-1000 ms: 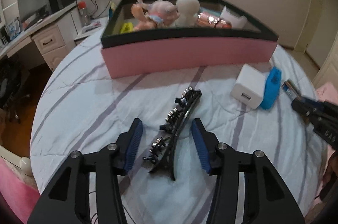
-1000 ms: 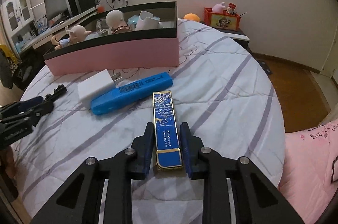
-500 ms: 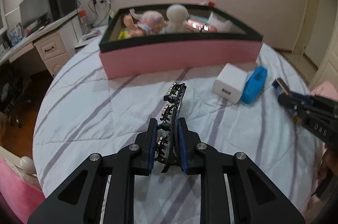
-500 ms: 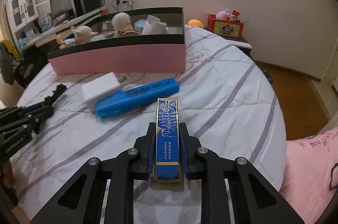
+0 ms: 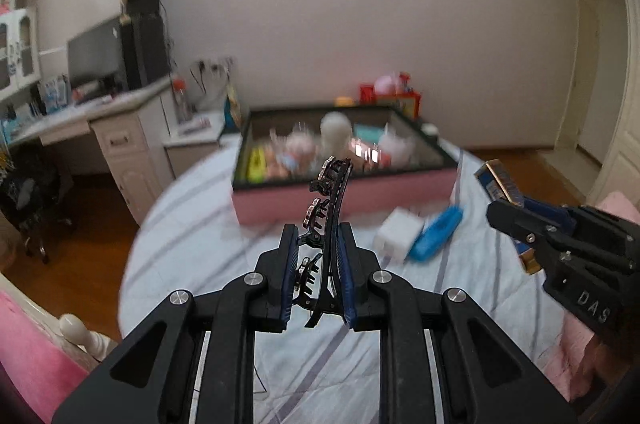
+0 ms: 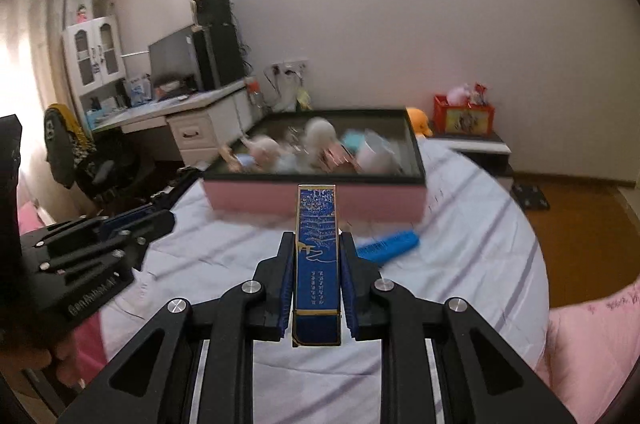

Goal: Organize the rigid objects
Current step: 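Carry the hair clip and battery pack into the pink box and open both tools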

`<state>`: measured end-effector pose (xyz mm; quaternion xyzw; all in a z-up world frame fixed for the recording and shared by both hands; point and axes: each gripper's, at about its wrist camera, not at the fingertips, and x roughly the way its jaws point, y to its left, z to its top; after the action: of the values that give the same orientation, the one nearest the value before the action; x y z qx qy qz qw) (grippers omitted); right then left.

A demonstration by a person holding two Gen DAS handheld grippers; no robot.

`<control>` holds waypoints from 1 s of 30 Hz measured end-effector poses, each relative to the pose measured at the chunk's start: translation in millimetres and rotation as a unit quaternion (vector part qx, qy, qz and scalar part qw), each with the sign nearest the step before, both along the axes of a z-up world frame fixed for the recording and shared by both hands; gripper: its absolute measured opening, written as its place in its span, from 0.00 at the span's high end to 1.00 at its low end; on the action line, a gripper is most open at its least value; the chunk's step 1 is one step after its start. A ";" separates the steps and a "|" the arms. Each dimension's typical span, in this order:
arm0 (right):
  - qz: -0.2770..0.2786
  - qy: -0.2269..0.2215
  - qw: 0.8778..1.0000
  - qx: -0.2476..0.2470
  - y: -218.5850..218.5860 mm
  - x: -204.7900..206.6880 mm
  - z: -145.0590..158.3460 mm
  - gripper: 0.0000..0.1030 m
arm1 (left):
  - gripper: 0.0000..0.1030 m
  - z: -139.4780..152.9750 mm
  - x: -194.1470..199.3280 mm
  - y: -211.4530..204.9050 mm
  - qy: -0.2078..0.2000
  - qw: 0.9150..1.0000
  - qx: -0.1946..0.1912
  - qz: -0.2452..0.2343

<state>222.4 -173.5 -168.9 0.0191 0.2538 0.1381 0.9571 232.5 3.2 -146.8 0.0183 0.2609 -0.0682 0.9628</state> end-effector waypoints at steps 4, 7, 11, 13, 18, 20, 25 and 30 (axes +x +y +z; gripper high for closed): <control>0.006 -0.043 0.999 0.000 10.7 -8.6 29.1 0.80 | 0.82 26.9 -15.6 -0.4 -0.044 0.999 0.007 0.016; 0.006 -0.066 0.998 -0.004 17.4 -12.3 44.7 0.80 | 0.82 46.2 -24.3 -1.8 -0.079 0.996 0.022 0.035; 0.009 -0.088 0.996 -0.009 24.7 -15.5 57.8 0.80 | 0.82 61.0 -33.3 -1.2 -0.104 0.993 0.030 0.048; 0.010 -0.099 0.995 -0.010 28.5 -15.9 63.6 0.80 | 0.82 66.6 -36.1 -0.7 -0.114 0.992 0.033 0.052; 0.012 -0.109 0.994 -0.015 34.3 -12.4 67.3 0.80 | 0.81 72.9 -33.4 -1.1 -0.123 0.990 0.043 0.056; 0.013 -0.111 0.994 -0.017 37.1 -8.4 68.1 0.80 | 0.81 74.7 -30.3 -2.5 -0.125 0.990 0.044 0.056; 0.012 -0.111 0.994 -0.017 36.0 1.1 68.6 0.80 | 0.81 76.3 -15.5 -7.8 -0.124 0.990 0.040 0.049; 0.013 -0.102 0.994 -0.025 37.1 23.3 64.5 0.80 | 0.81 72.0 17.6 -10.2 -0.113 0.992 0.044 0.039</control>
<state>245.8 -136.4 -104.5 -0.0218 0.1585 0.1453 0.9764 250.1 -7.0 -74.7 0.0579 0.1538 -0.0167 0.9863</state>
